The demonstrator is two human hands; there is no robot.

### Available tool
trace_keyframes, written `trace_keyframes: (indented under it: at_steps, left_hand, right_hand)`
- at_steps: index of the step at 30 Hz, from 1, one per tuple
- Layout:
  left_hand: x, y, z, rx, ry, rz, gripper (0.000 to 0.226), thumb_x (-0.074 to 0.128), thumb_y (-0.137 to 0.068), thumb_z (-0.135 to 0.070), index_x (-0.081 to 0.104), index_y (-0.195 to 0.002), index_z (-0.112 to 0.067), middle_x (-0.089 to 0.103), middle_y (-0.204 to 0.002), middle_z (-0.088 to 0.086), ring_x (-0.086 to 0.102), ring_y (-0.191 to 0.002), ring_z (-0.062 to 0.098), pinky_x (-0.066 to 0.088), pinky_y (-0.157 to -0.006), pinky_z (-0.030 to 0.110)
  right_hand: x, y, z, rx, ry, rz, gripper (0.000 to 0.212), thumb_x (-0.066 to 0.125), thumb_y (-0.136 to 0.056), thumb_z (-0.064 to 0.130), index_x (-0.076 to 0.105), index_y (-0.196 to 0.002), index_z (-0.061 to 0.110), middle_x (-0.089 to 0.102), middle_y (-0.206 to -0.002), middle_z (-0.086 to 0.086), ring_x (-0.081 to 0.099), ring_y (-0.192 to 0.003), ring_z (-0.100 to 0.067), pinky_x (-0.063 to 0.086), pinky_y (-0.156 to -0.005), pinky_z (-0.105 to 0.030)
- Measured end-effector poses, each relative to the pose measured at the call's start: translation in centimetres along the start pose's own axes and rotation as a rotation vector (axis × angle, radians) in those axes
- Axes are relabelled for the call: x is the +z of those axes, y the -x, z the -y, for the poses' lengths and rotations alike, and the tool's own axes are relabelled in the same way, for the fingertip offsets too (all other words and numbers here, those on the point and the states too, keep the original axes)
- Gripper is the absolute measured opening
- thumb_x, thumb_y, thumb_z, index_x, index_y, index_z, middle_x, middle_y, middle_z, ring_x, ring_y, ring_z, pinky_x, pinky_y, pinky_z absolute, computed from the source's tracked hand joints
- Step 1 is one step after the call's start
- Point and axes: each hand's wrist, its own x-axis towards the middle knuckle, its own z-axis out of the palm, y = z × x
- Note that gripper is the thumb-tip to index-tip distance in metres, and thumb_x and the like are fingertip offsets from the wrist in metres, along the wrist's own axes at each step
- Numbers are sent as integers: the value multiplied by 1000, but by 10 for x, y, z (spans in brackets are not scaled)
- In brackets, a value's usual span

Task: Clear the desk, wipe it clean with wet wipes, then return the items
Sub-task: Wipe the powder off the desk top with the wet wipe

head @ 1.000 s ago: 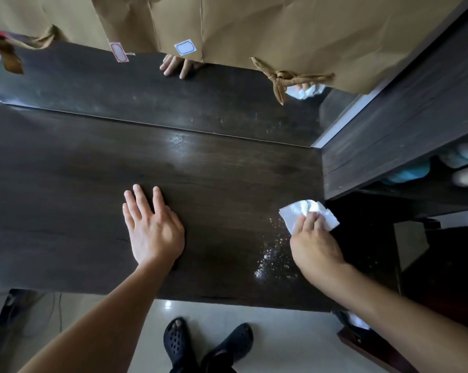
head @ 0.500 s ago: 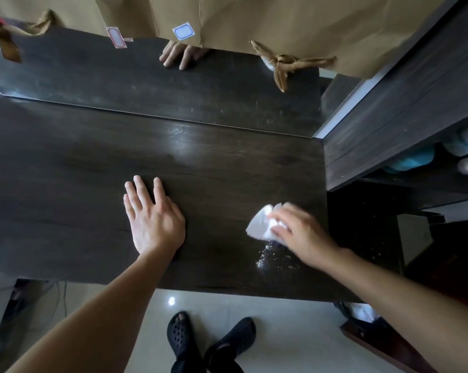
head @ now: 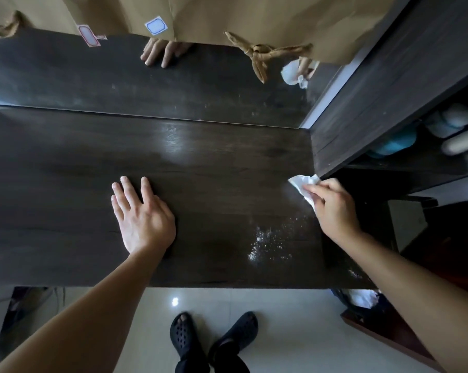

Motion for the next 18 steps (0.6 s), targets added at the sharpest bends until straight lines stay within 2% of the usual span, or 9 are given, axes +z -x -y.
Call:
trace_keyframes:
  at_steps: [2,4,6,9,12,14,16,18]
  left_hand:
    - [0,0,1,-1,1,-2,49,40,-94,-16,35,-141,-6,19,-152,28,11,-143,43,10,-118,50]
    - [-1,1,0,-1,2,5,49,40,-94,-16,35,-141,-5,19,-152,28,10,-143,42,9,-118,50]
    - [-1,1,-1,-6,2,11,49,39,-94,-16,35,-142,-5,18,-153,28,9,-143,42,8,-118,49]
    - [-3,1,-2,-5,0,15,49,37,-95,-17,34,-142,-5,17,-153,27,8,-144,41,7,-118,49]
    - [-3,2,-3,-12,7,14,49,36,-95,-18,33,-143,-6,16,-154,26,6,-144,40,6,-118,48]
    - [-3,2,-2,-16,9,10,49,35,-96,-19,32,-143,-7,15,-155,25,6,-145,39,6,-119,48]
    - [-2,1,-1,-6,8,8,49,35,-95,-19,32,-143,-7,14,-155,26,5,-145,39,5,-119,48]
    - [-2,2,-1,6,10,12,50,35,-95,-19,32,-143,-6,14,-154,26,5,-145,40,5,-119,48]
  right_hand:
    - [-5,27,2,5,-16,14,23,68,-78,-6,73,-97,5,60,-84,-8,60,-74,-20,40,-70,-14]
    - [-12,74,9,-31,-56,75,21,65,-82,4,73,-101,6,57,-82,-5,52,-72,-7,36,-68,-5]
    - [-22,106,14,-46,-94,140,23,62,-83,9,73,-103,8,57,-82,-4,50,-71,-5,34,-67,-2]
    - [-20,80,7,-54,-78,165,22,68,-81,-1,73,-101,6,56,-84,-6,57,-72,-17,40,-67,-14]
    - [0,22,5,3,-45,2,20,66,-82,0,73,-100,6,59,-91,-10,61,-82,-25,41,-74,-19]
    - [9,8,12,9,-37,-43,22,63,-82,-2,72,-100,7,59,-96,-12,61,-89,-28,45,-78,-27]
    - [11,32,19,-64,-25,-4,29,61,-82,-4,71,-105,10,57,-94,-9,58,-88,-25,47,-79,-30]
    - [6,87,26,-107,-70,99,31,57,-85,-2,69,-110,11,51,-92,-1,53,-86,-18,44,-78,-25]
